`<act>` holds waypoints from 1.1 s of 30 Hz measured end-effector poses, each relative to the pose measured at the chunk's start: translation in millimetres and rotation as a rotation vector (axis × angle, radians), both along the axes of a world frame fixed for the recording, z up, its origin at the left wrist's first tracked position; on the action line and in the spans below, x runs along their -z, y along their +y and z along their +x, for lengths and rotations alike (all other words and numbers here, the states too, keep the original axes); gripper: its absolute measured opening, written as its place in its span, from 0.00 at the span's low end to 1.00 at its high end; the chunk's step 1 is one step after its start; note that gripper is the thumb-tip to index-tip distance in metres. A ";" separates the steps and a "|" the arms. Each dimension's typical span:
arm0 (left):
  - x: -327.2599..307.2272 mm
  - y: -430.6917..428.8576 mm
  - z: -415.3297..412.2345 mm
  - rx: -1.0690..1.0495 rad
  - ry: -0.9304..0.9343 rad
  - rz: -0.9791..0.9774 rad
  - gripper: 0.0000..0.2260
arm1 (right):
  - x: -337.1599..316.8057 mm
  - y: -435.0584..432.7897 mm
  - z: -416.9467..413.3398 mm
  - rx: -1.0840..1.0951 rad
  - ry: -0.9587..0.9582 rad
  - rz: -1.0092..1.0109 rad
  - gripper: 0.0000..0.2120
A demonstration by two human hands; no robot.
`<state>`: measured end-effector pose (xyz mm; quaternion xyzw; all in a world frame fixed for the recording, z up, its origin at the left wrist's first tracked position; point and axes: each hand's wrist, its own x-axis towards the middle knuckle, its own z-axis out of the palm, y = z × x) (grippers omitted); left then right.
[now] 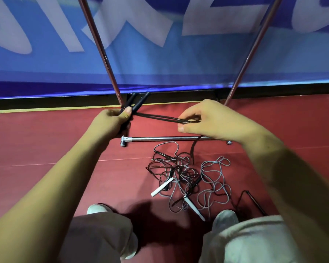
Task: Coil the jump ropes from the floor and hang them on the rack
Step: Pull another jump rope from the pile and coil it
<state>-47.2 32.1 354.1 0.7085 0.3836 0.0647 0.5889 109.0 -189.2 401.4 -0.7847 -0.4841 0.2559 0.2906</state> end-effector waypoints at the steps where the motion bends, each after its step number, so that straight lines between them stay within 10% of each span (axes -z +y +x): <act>1: 1.2 -0.7 0.2 0.027 0.040 0.106 0.13 | 0.3 -0.6 0.2 0.001 0.004 -0.002 0.05; 9: 19.3 -36.9 3.5 0.434 0.396 0.713 0.13 | 2.4 -1.3 -0.9 0.044 -0.020 0.001 0.03; 19: 10.8 -91.8 1.1 1.082 0.165 0.320 0.09 | 10.7 -4.2 3.5 0.099 -0.015 0.022 0.03; 28: -25.4 -83.6 9.1 0.183 -0.449 -0.696 0.15 | 25.7 2.3 2.6 0.223 0.264 0.012 0.13; 33: -21.0 -63.5 12.4 -0.006 -0.341 -0.608 0.21 | 24.2 10.4 -6.4 0.189 0.262 0.010 0.13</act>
